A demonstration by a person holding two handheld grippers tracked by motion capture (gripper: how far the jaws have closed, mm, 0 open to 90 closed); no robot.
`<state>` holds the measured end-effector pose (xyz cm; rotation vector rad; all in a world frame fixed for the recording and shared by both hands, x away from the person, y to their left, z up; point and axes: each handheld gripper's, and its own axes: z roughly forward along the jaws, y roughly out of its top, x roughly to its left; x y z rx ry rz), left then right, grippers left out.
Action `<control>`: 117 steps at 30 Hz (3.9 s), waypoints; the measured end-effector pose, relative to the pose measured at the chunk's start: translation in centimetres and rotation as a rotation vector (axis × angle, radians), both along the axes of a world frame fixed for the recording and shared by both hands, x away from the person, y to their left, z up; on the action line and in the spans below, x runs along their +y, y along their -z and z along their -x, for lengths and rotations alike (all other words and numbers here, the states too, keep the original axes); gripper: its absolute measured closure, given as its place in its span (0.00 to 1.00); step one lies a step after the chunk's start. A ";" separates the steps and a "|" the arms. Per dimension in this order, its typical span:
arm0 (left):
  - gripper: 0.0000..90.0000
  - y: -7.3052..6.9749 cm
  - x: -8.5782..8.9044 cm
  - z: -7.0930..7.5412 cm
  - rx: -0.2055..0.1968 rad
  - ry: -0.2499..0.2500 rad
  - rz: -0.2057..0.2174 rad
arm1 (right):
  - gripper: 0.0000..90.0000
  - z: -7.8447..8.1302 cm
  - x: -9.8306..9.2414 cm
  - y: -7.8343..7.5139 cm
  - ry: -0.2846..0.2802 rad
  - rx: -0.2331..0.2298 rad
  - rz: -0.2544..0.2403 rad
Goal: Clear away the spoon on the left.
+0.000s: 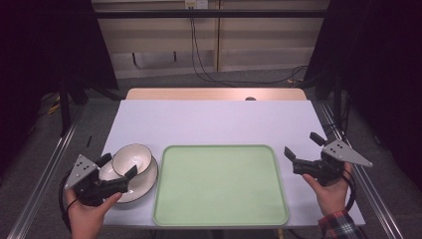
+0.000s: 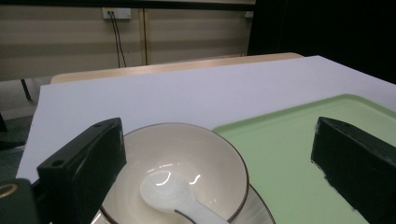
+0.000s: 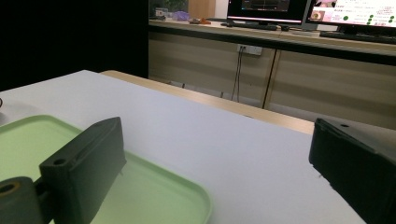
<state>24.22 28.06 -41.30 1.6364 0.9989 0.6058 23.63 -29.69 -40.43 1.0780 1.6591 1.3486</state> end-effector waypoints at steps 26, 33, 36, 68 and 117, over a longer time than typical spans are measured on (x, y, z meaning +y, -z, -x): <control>0.17 1.4 0.9 1.4 0.068 0.035 -0.124 | 0.05 -0.4 0.1 0.1 -0.005 -0.002 0.003; 0.33 1.6 1.0 1.7 0.057 0.056 -0.162 | 0.05 -0.4 0.1 0.1 -0.002 -0.002 -0.002; 0.39 1.7 1.1 1.8 0.056 0.054 -0.166 | 0.06 -0.4 0.2 0.1 -0.005 -0.006 -0.002; 0.82 1.8 1.7 1.8 0.118 0.026 -0.137 | 0.06 -0.5 0.2 0.0 -0.004 -0.005 0.000; 0.95 -1.4 0.4 -2.5 0.066 -0.050 -0.019 | 0.07 -0.4 -0.3 0.0 -0.001 0.018 -0.021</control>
